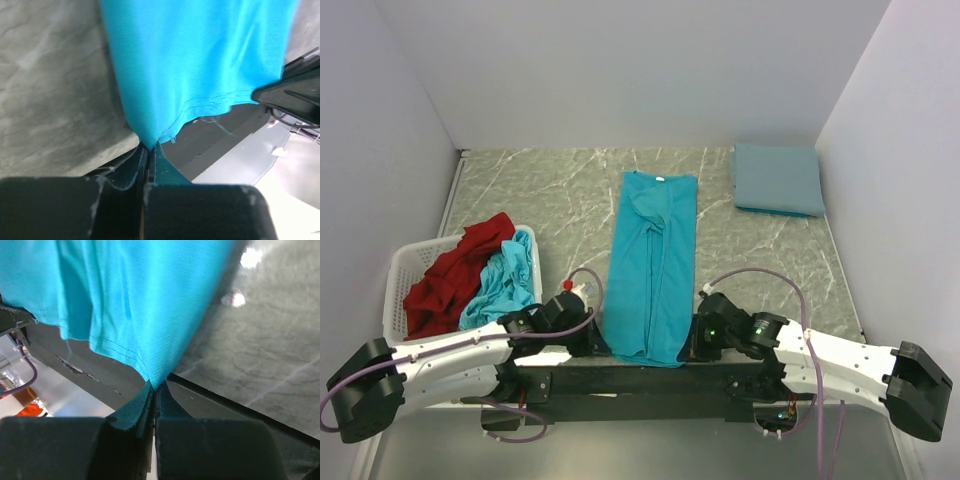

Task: Fold and stack the t-shirts
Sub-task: Fold the tshirt

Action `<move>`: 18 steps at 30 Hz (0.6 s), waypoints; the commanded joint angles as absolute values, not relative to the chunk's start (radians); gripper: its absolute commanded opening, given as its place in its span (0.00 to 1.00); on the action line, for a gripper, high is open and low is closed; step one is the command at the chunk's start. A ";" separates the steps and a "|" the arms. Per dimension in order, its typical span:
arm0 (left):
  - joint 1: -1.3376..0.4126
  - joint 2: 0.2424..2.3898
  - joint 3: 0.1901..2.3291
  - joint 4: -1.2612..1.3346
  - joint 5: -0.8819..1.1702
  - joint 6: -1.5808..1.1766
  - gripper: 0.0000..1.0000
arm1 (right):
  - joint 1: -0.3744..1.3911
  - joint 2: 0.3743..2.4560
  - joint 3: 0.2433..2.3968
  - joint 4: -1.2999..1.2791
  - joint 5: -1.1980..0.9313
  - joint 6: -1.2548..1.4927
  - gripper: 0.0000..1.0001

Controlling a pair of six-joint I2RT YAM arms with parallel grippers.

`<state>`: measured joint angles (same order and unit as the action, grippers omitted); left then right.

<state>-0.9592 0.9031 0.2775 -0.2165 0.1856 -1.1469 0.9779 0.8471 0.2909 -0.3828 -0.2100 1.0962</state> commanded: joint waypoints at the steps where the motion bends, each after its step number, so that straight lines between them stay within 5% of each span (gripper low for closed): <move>1: -0.965 0.925 0.363 -0.209 0.138 -1.102 0.00 | 0.971 0.853 0.360 -0.368 -0.158 1.052 0.00; 18: -0.750 1.249 0.724 -0.085 -0.021 -0.876 0.00 | 0.670 1.052 0.706 -0.382 0.035 0.735 0.00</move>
<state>-0.7944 1.2251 0.6518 -0.1574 0.0097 -0.9489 0.7033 1.0183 0.6468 -0.4026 -0.0479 0.8032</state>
